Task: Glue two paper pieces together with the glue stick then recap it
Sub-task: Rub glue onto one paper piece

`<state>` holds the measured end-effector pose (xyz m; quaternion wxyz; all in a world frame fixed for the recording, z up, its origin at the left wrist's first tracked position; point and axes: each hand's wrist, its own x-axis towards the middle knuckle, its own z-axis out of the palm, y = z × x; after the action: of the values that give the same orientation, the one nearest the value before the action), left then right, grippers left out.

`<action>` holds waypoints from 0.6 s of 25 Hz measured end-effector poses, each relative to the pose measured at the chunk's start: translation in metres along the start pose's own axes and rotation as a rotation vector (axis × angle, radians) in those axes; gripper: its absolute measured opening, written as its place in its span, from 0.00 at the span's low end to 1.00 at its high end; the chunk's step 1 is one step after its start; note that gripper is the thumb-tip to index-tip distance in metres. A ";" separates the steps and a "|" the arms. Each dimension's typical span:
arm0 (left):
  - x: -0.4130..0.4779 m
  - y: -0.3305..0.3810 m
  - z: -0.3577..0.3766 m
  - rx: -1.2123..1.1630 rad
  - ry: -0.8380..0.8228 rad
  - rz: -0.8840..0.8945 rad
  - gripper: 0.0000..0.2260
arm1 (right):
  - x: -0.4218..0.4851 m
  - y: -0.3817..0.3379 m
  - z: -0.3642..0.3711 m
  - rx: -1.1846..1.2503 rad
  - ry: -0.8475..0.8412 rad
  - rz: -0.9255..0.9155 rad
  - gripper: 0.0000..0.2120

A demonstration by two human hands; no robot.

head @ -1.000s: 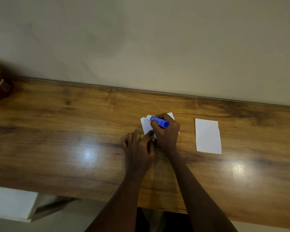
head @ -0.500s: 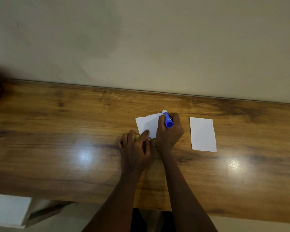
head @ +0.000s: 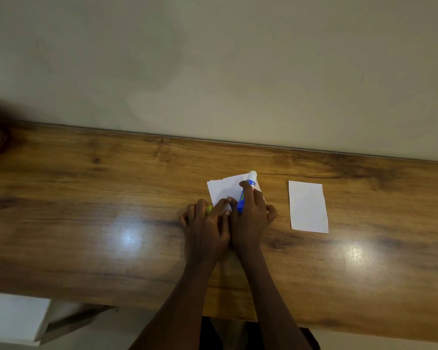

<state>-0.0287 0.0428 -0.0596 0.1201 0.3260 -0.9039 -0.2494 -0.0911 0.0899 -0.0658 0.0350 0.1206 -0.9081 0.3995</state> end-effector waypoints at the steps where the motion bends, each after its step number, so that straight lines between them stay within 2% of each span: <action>1: -0.001 0.000 0.000 0.004 0.005 0.008 0.18 | 0.001 0.001 -0.001 -0.019 -0.052 0.016 0.20; 4: -0.002 0.000 -0.002 0.006 0.005 0.029 0.19 | 0.026 0.005 -0.013 -0.061 -0.238 -0.032 0.23; 8: 0.000 0.003 -0.002 -0.014 0.005 0.021 0.19 | 0.075 0.007 -0.033 -0.104 -0.726 -0.312 0.30; 11: 0.000 0.005 -0.003 0.015 0.018 0.029 0.17 | 0.094 0.004 -0.042 -0.147 -0.943 -0.446 0.27; 12: 0.000 0.005 -0.003 0.028 0.026 0.033 0.17 | 0.095 0.003 -0.043 -0.146 -0.933 -0.489 0.26; 13: 0.000 0.005 -0.004 0.041 0.036 0.038 0.17 | 0.094 0.001 -0.044 -0.078 -0.839 -0.508 0.22; 15: 0.000 0.006 -0.006 0.065 0.052 0.049 0.18 | 0.078 -0.005 -0.037 0.250 -0.487 -0.392 0.13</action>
<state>-0.0299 0.0443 -0.0515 0.1390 0.3139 -0.9158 -0.2083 -0.1662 0.0987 -0.0245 -0.1218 0.3882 -0.7934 0.4528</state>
